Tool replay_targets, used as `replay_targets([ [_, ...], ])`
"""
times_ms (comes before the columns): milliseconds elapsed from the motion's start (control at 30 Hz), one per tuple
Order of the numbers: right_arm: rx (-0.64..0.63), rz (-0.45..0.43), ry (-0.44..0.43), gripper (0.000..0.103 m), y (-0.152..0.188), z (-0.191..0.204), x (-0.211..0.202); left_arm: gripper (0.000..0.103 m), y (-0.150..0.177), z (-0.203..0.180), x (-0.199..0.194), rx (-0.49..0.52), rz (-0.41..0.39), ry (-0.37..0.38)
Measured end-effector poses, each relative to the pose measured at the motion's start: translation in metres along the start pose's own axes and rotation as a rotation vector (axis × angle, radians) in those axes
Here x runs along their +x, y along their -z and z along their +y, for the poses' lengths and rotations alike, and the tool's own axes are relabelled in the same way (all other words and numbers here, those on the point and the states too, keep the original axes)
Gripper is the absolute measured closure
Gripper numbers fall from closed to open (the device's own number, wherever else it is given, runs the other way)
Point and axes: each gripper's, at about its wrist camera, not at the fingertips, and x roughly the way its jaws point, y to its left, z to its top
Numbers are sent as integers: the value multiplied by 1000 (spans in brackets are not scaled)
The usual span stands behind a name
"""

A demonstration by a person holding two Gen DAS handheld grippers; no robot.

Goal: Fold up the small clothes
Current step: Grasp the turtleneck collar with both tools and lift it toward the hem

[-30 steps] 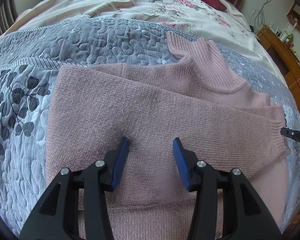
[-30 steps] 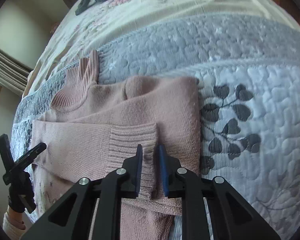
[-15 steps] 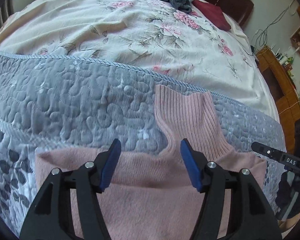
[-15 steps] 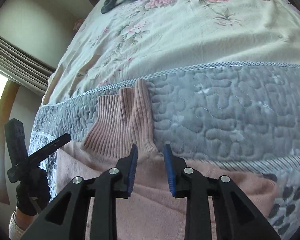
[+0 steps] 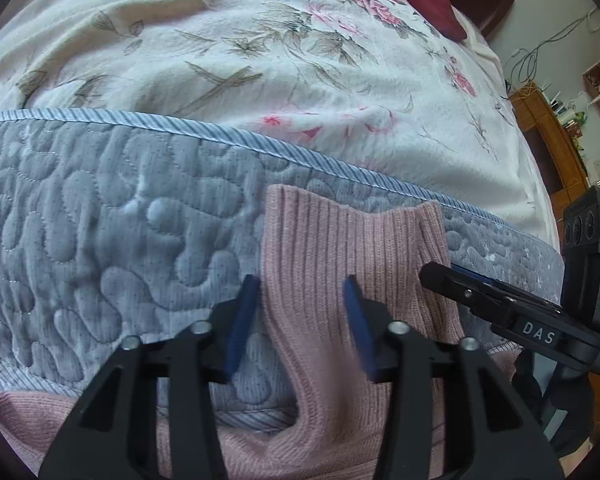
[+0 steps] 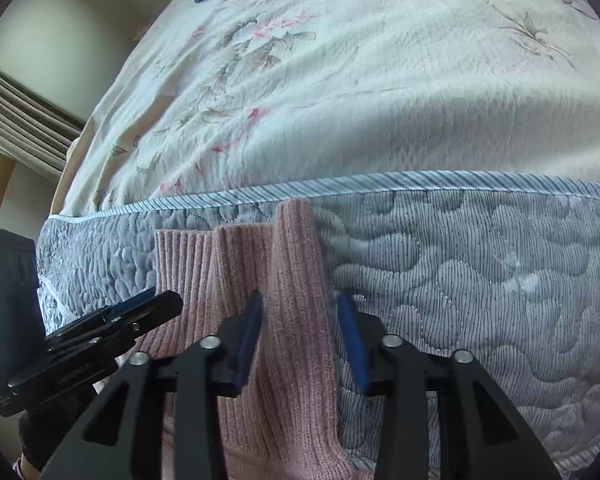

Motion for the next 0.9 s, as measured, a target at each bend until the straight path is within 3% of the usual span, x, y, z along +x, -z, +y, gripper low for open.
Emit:
replay_targets([
  [33,-9,3,-12,87,0,1,0,81,1,-2,1,3,-1,2],
  [67,-24,-11,-13,88,2,3,-3,95,1,-4,1,10,-15,6],
  [167,-77,-70,-32,89,7,9,-25,96,5,-4,-13,16,-67,79],
  [333,-159,-166,-145,90,32,19,-78,96,22,-11,-62,102,-163,234],
  [500,-232,-195,-193,90,74,24,-115,96,59,-15,-98,199,-186,337],
  [700,-300,-162,-186,90,127,26,-130,95,108,-1,-117,261,-154,359],
  [900,-334,-70,-143,87,173,20,-119,88,150,20,-112,297,-47,323],
])
